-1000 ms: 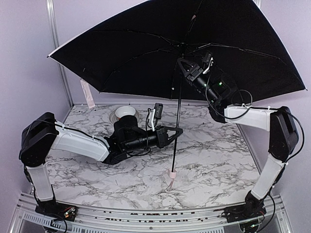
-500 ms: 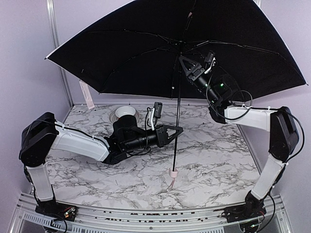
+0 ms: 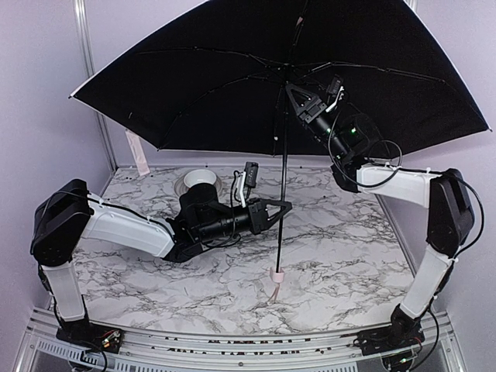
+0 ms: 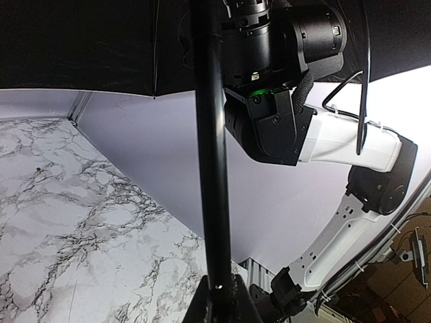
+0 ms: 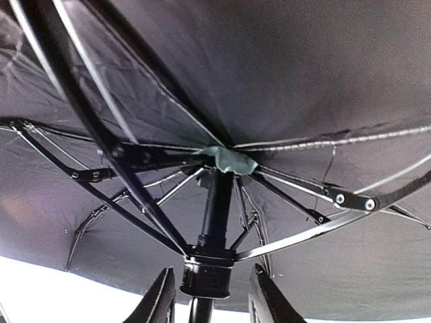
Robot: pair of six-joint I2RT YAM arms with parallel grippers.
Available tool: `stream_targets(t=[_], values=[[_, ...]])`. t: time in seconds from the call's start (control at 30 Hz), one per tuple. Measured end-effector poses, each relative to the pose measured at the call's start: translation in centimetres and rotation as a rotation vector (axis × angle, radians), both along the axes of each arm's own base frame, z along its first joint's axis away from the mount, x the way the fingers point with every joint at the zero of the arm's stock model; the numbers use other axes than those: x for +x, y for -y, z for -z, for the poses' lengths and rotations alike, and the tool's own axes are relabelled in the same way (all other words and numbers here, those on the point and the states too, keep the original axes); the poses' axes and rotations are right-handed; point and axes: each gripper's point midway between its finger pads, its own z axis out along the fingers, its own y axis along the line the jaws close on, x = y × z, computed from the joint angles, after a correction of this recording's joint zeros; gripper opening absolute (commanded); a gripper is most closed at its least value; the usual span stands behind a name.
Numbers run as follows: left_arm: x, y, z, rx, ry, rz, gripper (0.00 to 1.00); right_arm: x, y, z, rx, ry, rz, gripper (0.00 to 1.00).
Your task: Put away the umbrella
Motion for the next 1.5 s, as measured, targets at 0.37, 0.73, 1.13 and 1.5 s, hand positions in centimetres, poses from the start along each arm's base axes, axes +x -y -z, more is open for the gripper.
stream_targets(t=[0.37, 0.73, 1.13, 1.5], values=[[-0.02, 0.01, 0.02, 0.000, -0.003, 0.001, 0.00, 0.06, -0.06, 0.11, -0.003, -0.003, 0.000, 0.22], [-0.02, 0.01, 0.05, 0.000, -0.008, 0.001, 0.00, 0.25, -0.12, 0.37, -0.009, -0.016, 0.001, 0.00], [-0.02, 0.01, 0.00, -0.005, -0.019, 0.003, 0.00, 0.28, -0.15, 0.44, -0.011, -0.019, 0.000, 0.21], [-0.08, 0.00, -0.19, -0.013, -0.016, 0.006, 0.00, 0.35, -0.19, 0.58, -0.015, -0.022, 0.002, 0.26]])
